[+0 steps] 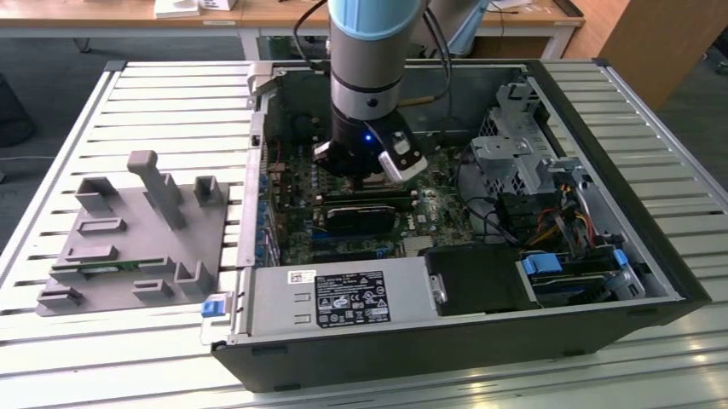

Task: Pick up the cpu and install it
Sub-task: 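Install the second cpu locking lever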

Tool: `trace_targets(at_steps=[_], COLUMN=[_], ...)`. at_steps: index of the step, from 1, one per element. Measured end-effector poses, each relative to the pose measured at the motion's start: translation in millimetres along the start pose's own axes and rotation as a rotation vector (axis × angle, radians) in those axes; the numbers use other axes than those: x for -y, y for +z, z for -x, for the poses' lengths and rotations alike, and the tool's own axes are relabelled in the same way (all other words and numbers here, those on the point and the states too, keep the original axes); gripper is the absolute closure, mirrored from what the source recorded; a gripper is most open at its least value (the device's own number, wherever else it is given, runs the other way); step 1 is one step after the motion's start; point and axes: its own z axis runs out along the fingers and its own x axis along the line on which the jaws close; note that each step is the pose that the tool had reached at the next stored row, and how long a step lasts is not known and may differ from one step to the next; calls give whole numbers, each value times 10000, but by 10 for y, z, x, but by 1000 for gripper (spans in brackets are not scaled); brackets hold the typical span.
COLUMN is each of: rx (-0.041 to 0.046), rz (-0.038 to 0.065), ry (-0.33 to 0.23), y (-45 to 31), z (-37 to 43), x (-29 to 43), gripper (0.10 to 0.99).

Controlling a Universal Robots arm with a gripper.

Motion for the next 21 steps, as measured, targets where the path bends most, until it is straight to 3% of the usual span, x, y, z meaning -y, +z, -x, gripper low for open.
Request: trace_targets(at_steps=[2,3,5,11,15,21], rx=[9,11,10,19,35,97], rz=[149,174,190,249,313,714], ry=[0,0,0,1,-4,-12], y=[18,35,74,61,60,94], z=[0,0,-2,-48,-98,-138], x=[3,4,15,108,126,128], gripper=[980,980,980,980,980,980])
